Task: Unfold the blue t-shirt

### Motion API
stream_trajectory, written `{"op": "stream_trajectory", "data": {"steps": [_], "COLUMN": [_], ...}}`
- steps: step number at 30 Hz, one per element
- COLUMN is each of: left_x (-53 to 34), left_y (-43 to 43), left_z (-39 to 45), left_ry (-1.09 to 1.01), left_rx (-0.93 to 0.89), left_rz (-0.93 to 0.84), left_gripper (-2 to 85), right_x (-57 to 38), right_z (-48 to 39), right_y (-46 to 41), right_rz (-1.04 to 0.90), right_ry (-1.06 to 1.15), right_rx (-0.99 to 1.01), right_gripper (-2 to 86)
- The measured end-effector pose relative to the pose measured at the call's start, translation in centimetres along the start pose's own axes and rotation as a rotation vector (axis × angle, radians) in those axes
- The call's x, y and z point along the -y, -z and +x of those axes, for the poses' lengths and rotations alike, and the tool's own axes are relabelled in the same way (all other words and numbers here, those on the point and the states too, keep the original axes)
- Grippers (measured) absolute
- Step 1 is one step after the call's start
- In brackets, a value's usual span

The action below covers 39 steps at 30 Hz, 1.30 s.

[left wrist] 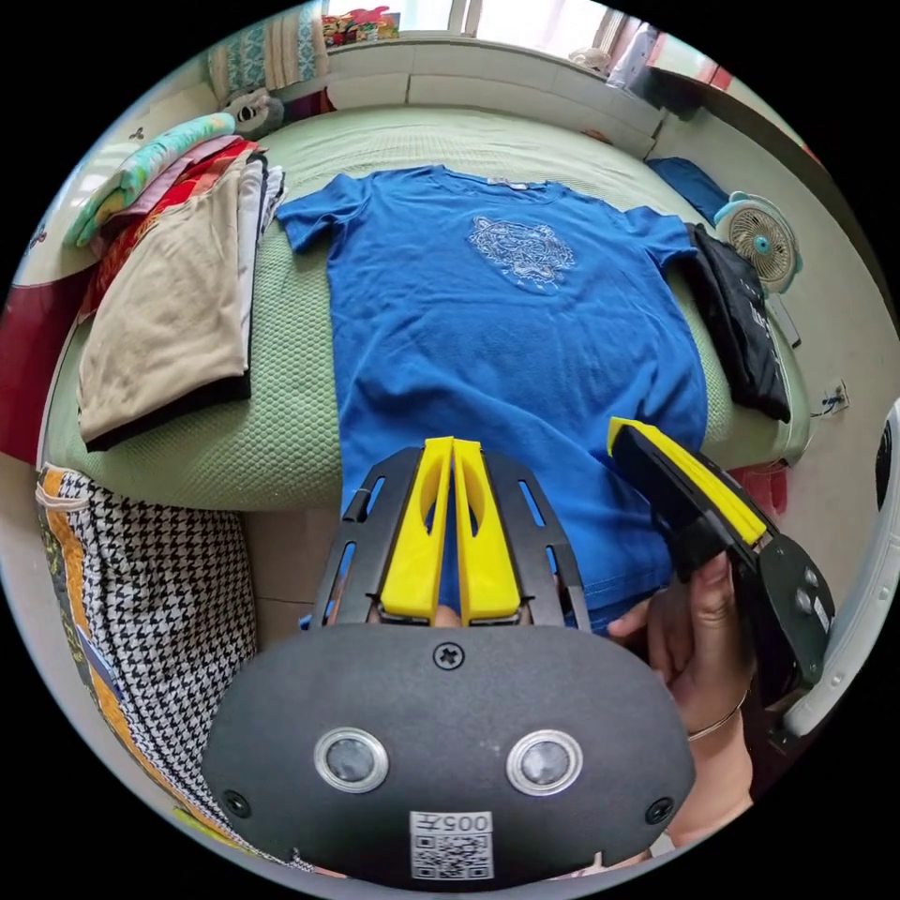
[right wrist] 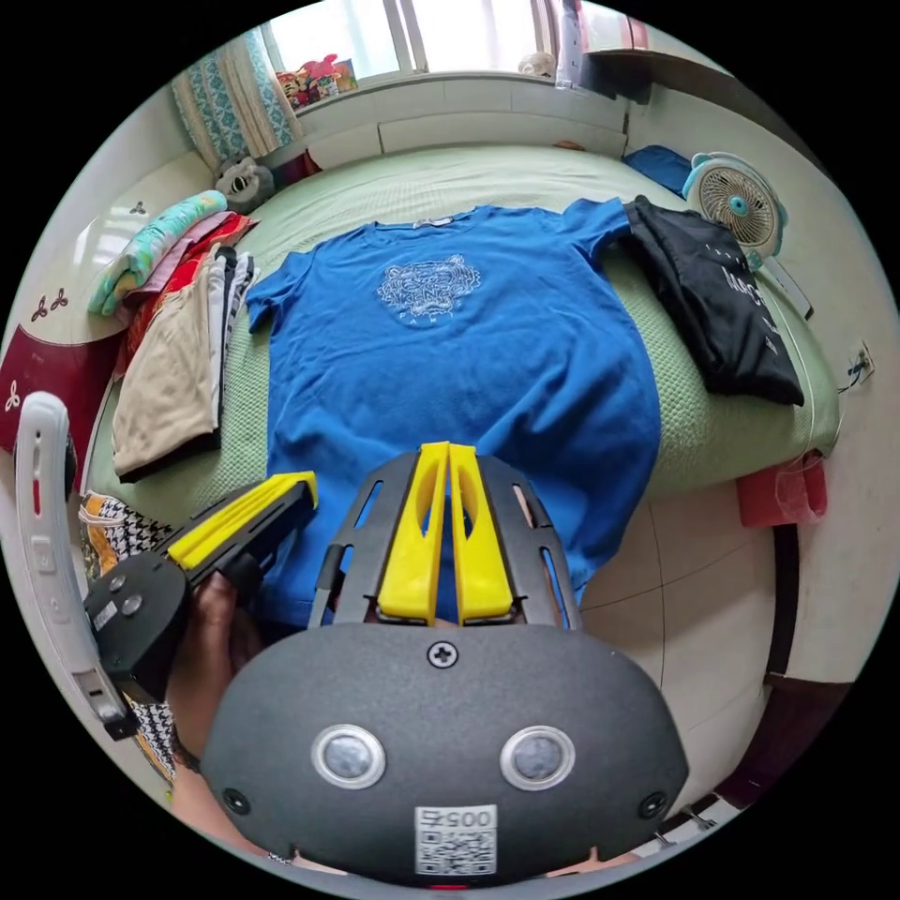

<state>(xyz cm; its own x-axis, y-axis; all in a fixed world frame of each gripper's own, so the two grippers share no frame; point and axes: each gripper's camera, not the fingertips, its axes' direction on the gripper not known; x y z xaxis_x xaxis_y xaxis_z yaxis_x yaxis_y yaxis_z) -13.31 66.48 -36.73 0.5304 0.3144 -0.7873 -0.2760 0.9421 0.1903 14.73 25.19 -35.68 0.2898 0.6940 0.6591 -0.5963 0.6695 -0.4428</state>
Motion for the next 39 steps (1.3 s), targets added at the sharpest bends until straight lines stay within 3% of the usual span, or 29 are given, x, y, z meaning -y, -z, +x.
{"op": "stream_trajectory", "data": {"steps": [11, 39], "left_x": [1.2, 1.3], "left_y": [-1.7, -2.5], "left_z": [0.7, 2.9], "left_ry": [0.013, -0.008], "left_rx": [0.024, 0.041], "left_rz": [-0.090, -0.096], "left_gripper": [-0.3, -0.3], "right_x": [1.7, 3.2], "right_z": [0.2, 0.9], "right_y": [-2.5, -4.6], "right_rz": [-0.071, -0.119], "right_ry": [-0.024, -0.048], "right_rx": [0.013, 0.030], "right_gripper": [-0.9, -0.9]}}
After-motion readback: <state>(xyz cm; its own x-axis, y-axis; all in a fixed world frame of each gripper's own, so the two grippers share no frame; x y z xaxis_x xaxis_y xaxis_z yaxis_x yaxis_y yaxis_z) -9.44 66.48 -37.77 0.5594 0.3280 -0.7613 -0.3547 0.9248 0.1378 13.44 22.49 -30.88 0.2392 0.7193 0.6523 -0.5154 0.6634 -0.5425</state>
